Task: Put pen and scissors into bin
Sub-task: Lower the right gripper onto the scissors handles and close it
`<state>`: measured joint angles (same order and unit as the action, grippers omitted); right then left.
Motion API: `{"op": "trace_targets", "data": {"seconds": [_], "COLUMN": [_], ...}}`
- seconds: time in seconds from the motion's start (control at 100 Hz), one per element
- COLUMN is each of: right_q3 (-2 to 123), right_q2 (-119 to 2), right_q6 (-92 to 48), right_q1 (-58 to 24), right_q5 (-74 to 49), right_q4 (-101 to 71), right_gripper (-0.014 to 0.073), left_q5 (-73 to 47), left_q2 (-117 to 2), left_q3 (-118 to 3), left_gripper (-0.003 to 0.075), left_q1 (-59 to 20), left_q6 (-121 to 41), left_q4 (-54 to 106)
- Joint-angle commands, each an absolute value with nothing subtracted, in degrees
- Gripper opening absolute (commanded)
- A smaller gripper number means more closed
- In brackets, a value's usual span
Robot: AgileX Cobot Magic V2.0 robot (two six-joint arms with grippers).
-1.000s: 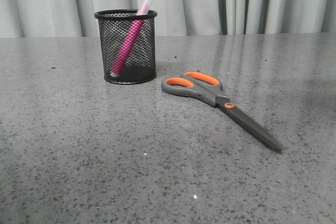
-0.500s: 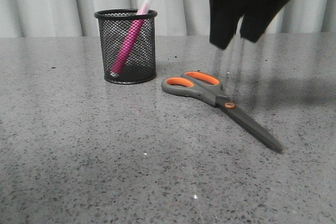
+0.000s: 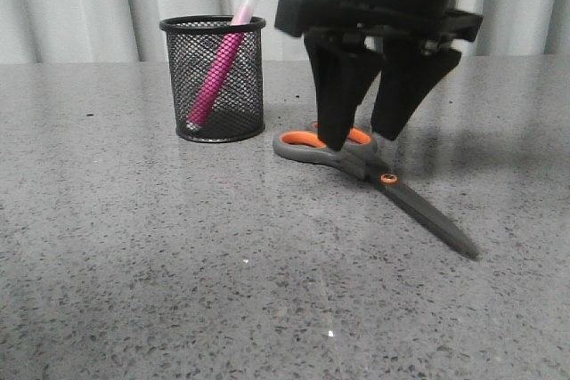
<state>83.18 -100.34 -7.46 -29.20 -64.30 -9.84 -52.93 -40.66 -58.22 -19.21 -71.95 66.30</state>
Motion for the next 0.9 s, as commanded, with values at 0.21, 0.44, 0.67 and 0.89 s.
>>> {"op": "trace_targets", "data": {"seconds": [0.21, 0.44, 0.67, 0.89], "right_q3": [84.83, 84.83, 84.83, 84.83], "right_q2": [-99.65, -102.24, -104.46, -106.06], "right_q6": [-4.38, -2.76, -2.52, -2.52], "right_q1": [-29.21, -29.21, -29.56, -30.56], "right_q5": [-60.95, -60.94, -61.73, -61.73], "right_q4": [-7.32, -7.43, -7.88, -7.88], "right_gripper": [0.0384, 0.0384, 0.0384, 0.0374], "left_q5": [-54.98, -55.17, -55.4, -55.03], "left_q2": [-40.85, -40.85, -40.85, -40.85], "left_q3": [-59.58, -59.58, -59.58, -59.58], "left_gripper": [0.0081, 0.0081, 0.0081, 0.0081], "left_q1": [-19.42, -19.42, -20.77, -20.77], "left_q6": [-71.28, -71.15, -71.15, -68.39], "left_q4": [70.04, 70.04, 70.04, 69.55]}}
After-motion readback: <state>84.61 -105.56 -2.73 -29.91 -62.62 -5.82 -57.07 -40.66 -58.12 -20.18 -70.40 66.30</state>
